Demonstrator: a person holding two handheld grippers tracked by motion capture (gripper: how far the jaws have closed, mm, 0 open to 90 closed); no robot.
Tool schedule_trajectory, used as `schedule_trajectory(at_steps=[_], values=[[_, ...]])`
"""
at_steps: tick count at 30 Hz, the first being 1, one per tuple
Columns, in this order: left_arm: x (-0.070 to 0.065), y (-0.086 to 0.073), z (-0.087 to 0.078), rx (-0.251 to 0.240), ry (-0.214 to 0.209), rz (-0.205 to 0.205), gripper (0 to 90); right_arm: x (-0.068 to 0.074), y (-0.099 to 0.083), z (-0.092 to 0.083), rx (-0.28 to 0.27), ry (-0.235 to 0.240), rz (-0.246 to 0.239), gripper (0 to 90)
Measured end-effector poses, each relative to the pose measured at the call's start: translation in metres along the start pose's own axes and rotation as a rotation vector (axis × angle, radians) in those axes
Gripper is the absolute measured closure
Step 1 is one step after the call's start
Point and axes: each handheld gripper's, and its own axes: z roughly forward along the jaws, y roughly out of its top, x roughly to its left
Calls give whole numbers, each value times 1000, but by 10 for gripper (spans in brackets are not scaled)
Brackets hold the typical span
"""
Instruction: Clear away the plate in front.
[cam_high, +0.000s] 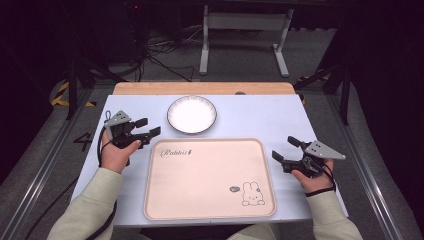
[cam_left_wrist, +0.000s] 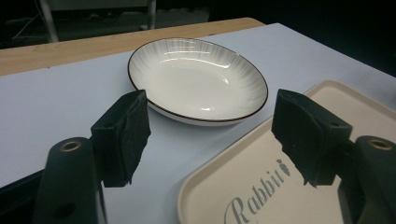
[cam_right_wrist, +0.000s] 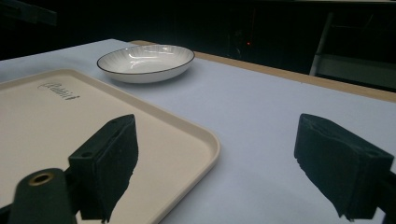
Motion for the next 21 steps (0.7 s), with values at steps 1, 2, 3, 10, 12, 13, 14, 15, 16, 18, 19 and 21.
schedule_trajectory(at_steps=[1, 2, 3, 10, 12, 13, 14, 15, 16, 18, 19, 21], values=[[0, 1, 2, 0, -1, -5, 282, 0, 0, 0, 2, 2, -3, 147], [2, 4, 5, -3, -2, -7, 279, 1, 0, -1, -1, 3, -5, 148], [3, 5, 7, -2, 3, -9, 273, 1, 0, -1, -1, 2, -7, 148], [8, 14, 19, -11, 6, -15, 254, 1, -1, -4, 18, -23, -13, 118], [9, 16, 21, -10, 8, -19, 250, 1, -1, -4, 21, -22, -14, 123], [10, 17, 24, -12, 14, -17, 250, 1, -1, -5, 23, -21, -16, 130], [11, 19, 26, -9, 18, -15, 241, 1, -1, -6, 19, -18, -15, 148], [11, 19, 28, -8, 20, -17, 238, 1, -1, -7, 13, -16, -14, 158], [12, 20, 30, -8, 16, -23, 237, 2, -1, -8, 6, -13, -11, 157], [15, 21, 34, -10, 17, -19, 239, 3, 0, -9, -3, -8, -4, 152], [17, 22, 37, -14, 16, -17, 242, 4, 0, -10, -7, -8, 2, 145], [19, 22, 41, -5, 8, -32, 253, 7, 2, -10, -17, -18, -3, 145]])
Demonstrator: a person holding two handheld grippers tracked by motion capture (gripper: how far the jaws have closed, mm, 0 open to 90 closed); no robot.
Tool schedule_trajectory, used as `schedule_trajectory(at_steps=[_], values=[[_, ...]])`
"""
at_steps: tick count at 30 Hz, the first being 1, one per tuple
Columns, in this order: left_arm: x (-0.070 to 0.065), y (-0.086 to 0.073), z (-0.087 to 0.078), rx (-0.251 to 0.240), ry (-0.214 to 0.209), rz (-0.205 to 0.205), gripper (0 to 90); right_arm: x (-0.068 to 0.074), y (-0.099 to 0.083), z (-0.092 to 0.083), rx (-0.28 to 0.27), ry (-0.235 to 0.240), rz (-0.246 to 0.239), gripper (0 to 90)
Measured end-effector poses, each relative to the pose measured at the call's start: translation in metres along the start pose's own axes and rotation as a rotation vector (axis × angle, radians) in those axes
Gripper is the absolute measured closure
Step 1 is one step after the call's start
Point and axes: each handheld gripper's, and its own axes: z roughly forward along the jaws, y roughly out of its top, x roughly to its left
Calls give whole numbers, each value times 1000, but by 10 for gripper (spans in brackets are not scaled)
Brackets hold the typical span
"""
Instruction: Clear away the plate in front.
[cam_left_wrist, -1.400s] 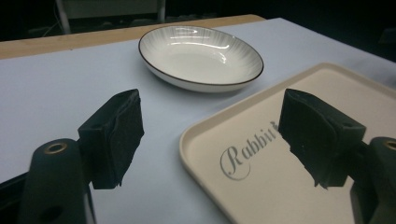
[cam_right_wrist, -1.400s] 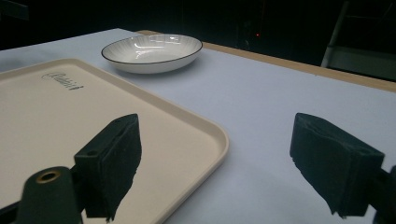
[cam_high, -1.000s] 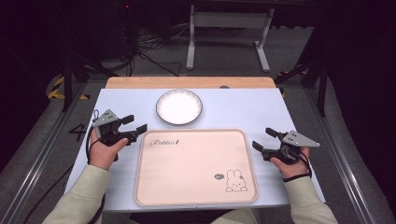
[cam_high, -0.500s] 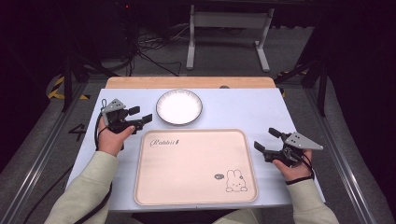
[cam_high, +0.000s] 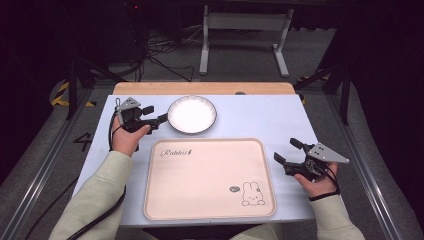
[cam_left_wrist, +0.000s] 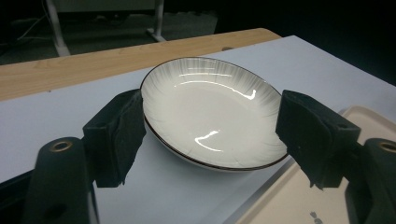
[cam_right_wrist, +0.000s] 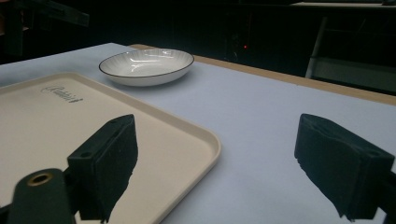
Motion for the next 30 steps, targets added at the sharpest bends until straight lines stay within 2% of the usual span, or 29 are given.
schedule_trajectory(at_steps=[7, 10, 11, 13, 22, 30], values=[[10, 3, 16, 57, 16, -50, 270, 8, 4, -4, -5, 19, -24, 234], [16, 4, 25, 62, -7, -79, 203, 8, 3, -8, 0, 21, -25, 289], [18, 4, 28, 73, -12, -82, 175, 8, 3, -9, 4, 23, -29, 324], [20, 4, 34, 93, -2, -83, 183, 7, 4, -13, 20, 35, -17, 403], [31, 3, 50, 163, 28, -101, 227, 8, 3, -20, 5, 58, -24, 386], [39, 0, 64, 225, 52, -163, 262, 11, -1, -22, 8, 40, -23, 313]])
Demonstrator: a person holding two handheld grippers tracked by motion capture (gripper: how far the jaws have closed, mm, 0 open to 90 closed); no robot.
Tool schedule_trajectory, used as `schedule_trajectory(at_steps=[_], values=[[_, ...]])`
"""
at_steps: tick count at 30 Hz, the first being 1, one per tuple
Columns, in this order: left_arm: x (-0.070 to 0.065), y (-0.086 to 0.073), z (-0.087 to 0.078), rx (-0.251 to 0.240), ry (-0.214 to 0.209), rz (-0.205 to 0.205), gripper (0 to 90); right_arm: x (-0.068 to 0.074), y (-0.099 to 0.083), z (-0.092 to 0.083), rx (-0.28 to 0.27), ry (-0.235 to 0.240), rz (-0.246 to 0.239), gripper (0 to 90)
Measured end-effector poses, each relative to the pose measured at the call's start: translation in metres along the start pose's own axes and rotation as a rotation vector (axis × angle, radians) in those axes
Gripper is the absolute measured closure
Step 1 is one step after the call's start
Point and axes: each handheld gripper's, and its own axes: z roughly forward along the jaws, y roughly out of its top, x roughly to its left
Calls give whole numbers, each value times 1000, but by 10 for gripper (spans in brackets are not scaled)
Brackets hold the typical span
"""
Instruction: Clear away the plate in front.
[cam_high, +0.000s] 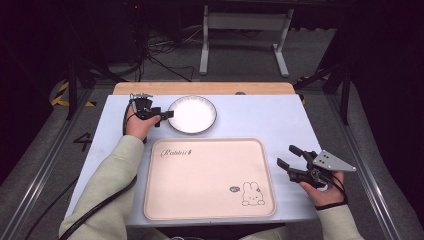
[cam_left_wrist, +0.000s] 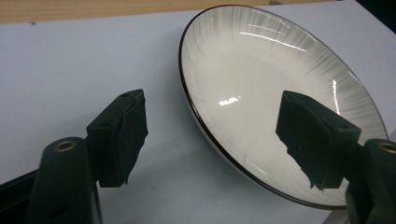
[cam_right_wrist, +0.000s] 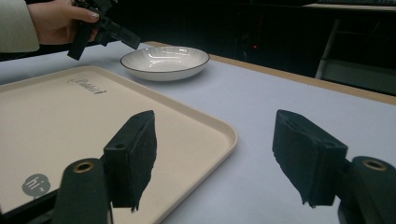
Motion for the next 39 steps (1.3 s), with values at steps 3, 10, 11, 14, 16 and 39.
schedule_trajectory(at_steps=[3, 10, 11, 14, 16, 39], values=[[1, 2, 5, 33, -3, -14, 304, 0, -1, -2, 4, -7, -5, 302], [2, 5, 12, 81, -21, -63, 422, 0, -1, -6, -5, -14, -4, 304], [3, 5, 13, 84, -22, -61, 445, 0, -1, -6, -8, -13, -2, 305], [3, 5, 14, 117, -9, -49, 551, 0, -1, -8, -7, -16, -5, 306], [4, 4, 15, 123, -13, -56, 636, 0, -1, -8, -9, -20, -4, 308], [-5, -2, 23, 110, 12, -211, 725, 0, 1, -8, -5, -22, -28, 343]])
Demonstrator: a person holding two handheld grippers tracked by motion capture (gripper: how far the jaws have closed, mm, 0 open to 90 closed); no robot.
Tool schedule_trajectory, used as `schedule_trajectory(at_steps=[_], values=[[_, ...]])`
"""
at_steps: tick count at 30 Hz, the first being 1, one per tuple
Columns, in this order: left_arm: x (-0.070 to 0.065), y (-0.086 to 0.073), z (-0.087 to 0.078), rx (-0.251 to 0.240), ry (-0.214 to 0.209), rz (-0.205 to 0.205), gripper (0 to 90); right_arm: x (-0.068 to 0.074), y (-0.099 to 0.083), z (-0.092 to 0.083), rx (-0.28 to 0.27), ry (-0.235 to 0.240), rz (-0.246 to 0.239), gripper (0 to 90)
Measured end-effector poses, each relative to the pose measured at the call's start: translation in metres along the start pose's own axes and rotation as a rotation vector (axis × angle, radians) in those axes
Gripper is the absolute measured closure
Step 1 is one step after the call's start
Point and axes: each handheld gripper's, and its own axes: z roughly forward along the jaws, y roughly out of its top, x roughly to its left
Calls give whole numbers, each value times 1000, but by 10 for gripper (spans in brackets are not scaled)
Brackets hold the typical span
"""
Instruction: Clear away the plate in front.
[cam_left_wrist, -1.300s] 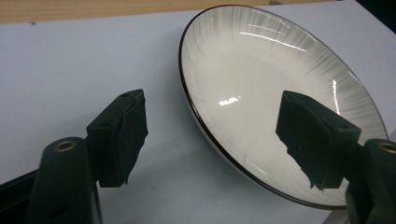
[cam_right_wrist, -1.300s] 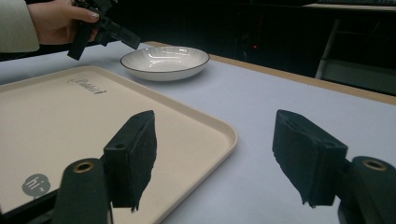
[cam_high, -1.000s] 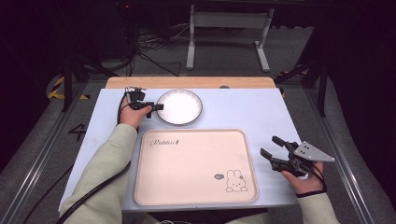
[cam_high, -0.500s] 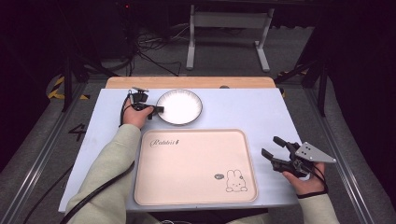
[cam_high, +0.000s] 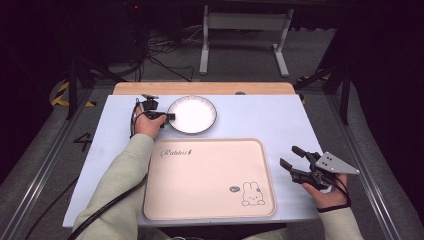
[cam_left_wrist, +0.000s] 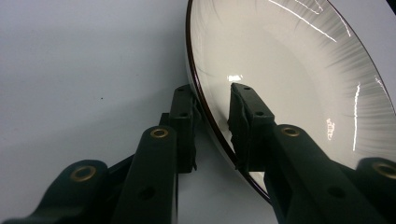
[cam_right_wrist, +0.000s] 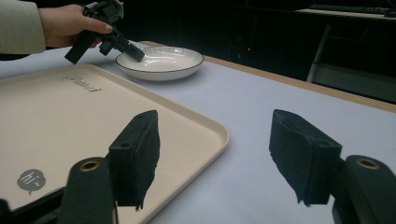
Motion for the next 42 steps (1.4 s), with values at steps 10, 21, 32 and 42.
schedule_trajectory(at_steps=[10, 21, 32, 42], values=[[-3, -1, 1, -33, 19, -94, 772, -1, 0, -1, -1, -6, 4, 351], [-9, 7, 0, -70, 66, -90, 843, -5, -1, -4, -5, -19, 10, 361], [-26, 19, -8, -98, 92, -33, 864, -4, 0, -5, -5, -19, 9, 364], [-41, 28, -19, -124, 83, 10, 850, -6, 0, -5, -5, -21, 4, 366]])
